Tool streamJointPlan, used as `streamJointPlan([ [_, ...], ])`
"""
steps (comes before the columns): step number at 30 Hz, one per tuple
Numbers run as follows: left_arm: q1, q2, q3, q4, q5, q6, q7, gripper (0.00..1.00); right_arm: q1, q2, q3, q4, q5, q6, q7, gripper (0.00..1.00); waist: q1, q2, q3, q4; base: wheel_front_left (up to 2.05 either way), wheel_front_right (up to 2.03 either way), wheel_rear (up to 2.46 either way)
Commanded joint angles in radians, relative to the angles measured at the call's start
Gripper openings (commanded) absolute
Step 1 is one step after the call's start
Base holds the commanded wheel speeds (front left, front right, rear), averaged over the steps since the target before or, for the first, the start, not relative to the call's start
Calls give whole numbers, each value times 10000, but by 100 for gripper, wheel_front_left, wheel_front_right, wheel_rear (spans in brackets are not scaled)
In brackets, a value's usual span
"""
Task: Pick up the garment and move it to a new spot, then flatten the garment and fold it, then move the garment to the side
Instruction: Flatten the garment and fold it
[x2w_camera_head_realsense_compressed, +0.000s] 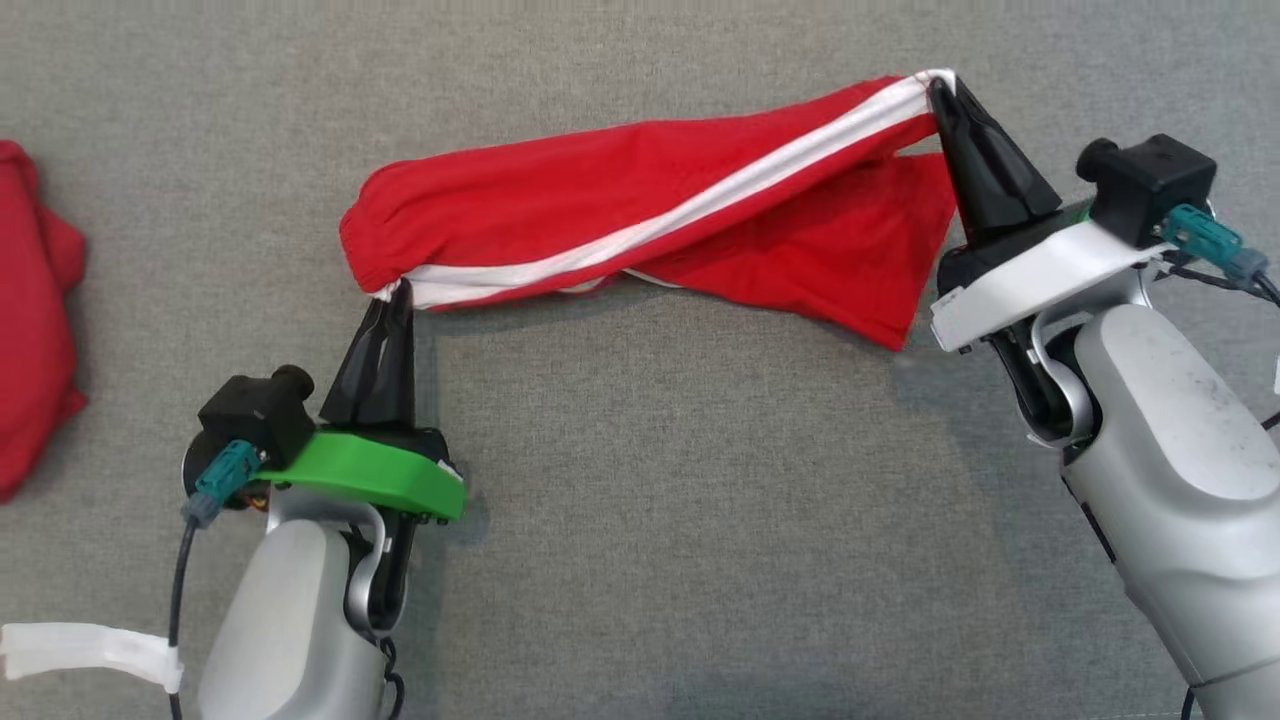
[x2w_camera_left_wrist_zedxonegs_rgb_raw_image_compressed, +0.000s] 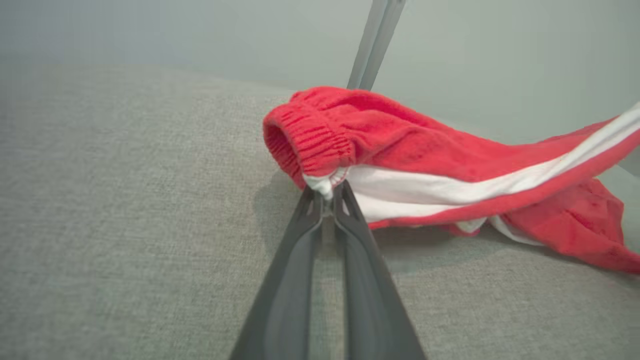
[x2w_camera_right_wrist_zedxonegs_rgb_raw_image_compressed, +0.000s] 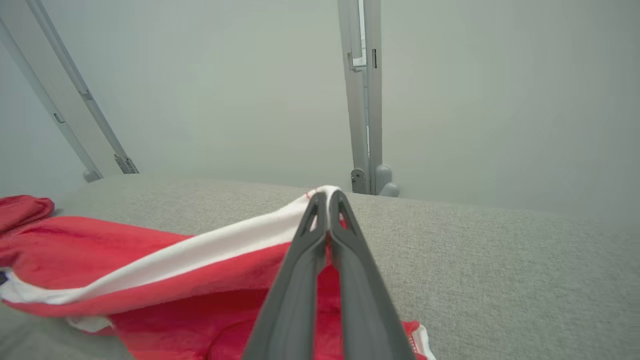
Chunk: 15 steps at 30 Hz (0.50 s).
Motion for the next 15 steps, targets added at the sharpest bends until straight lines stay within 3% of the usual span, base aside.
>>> streamJointPlan([
  [1, -150, 137, 44, -82, 59, -63, -2, 0, 161, 16, -85, -79, 98, -10, -29, 0, -1, 0, -865, -68, 0, 0, 0],
  [4, -330, 699, -430, -468, 15, -64, -2, 0, 402, 35, -480, -784, 224, -10, -29, 0, -1, 0, -1937, -231, 0, 0, 0],
  [7, -824, 1708, -1373, -737, -678, -67, 326, 0, 571, 2, -745, -1308, 415, -10, -29, 0, -1, 0, -2934, -388, 0, 0, 0],
  [10, -1545, 2711, -2046, -1551, -1747, -62, 1594, 0, 544, -164, -925, -1786, 675, -10, -29, 0, -1, 0, -3708, -498, 0, 0, 0],
  [15, -2664, 4134, -2131, -3367, -3413, -61, 4170, 0, 557, -685, -1286, -2573, 1185, -12, -29, 0, -1, 0, -4156, -518, 0, 0, 0],
])
